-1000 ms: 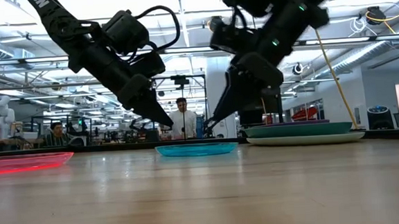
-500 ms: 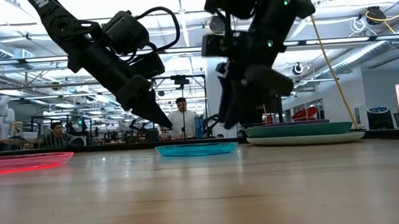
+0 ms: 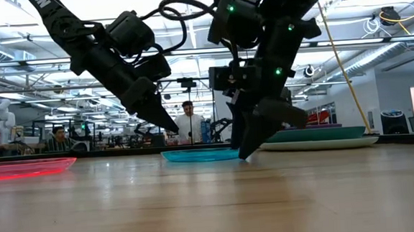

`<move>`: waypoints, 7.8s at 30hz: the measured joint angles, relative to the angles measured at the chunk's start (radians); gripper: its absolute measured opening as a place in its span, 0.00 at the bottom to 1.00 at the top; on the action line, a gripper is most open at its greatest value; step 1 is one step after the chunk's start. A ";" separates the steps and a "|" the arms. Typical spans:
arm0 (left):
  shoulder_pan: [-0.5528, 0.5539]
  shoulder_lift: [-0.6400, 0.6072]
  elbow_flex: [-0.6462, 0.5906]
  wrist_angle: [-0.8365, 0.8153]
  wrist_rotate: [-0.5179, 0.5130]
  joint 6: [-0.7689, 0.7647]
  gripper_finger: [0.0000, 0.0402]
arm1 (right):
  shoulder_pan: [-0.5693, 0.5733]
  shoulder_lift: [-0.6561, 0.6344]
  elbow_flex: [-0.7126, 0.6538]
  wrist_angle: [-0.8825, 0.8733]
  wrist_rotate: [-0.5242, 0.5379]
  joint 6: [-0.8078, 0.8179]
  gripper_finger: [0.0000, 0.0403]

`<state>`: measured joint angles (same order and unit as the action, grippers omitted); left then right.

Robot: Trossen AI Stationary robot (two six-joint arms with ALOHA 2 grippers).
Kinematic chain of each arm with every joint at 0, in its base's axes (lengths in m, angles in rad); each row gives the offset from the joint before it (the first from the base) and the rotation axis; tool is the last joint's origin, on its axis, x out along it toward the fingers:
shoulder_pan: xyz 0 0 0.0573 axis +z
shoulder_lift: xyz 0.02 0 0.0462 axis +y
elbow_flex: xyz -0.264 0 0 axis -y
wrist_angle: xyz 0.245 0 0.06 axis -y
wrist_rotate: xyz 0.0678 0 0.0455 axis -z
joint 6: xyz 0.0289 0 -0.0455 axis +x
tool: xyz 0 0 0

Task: Stack plastic plates
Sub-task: Stack the blue plate on top of the pink plate, then stack the pink plate on top of the blue plate

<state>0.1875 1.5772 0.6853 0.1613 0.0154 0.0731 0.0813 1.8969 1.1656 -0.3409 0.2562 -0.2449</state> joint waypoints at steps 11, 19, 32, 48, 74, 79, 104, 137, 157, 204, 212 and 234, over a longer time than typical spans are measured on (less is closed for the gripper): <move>-0.004 0.000 0.000 0.019 0.000 0.000 0.09 | -0.032 0.006 0.000 0.023 -0.038 -0.079 0.31; -0.006 -0.001 0.000 0.024 0.000 0.004 0.09 | -0.042 0.008 0.000 0.022 -0.063 -0.113 0.19; -0.007 -0.001 0.000 0.024 0.000 0.006 0.09 | -0.043 0.012 0.000 0.030 -0.046 -0.146 0.06; -0.007 -0.001 0.000 0.024 0.000 0.004 0.09 | -0.040 0.008 0.000 0.018 -0.039 -0.161 0.01; -0.035 -0.228 0.000 -0.108 -0.085 -0.031 0.09 | -0.028 -0.253 -0.001 -0.125 0.113 -0.068 0.00; -0.065 -0.253 0.000 -0.109 -0.114 -0.026 0.09 | -0.036 -0.317 -0.001 -0.225 0.171 -0.033 0.00; -0.106 -0.251 0.000 -0.142 -0.124 -0.024 0.09 | -0.300 -0.370 0.000 -0.594 0.185 0.139 0.00; -0.165 -0.249 0.000 -0.144 -0.124 -0.035 0.09 | -0.442 -0.369 -0.219 -0.229 0.131 0.021 0.00; -0.165 -0.249 0.000 -0.152 -0.124 -0.057 0.09 | -0.445 -0.369 -0.220 -0.243 0.053 0.152 0.30; -0.224 -0.249 0.000 -0.925 -0.086 -0.985 0.09 | -0.321 -0.617 -0.219 0.065 0.053 0.107 0.38; -0.261 -0.249 0.000 -0.928 -0.048 -0.972 0.09 | -0.309 -0.617 -0.219 0.062 -0.059 0.220 0.38; -0.277 -0.249 0.001 -0.803 -0.122 -0.678 0.09 | -0.026 -0.392 -0.219 0.110 -0.019 0.532 0.38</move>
<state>-0.0895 1.3278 0.6861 -0.6421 -0.1066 -0.6045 0.0554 1.5052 0.9470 -0.2308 0.2371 0.2873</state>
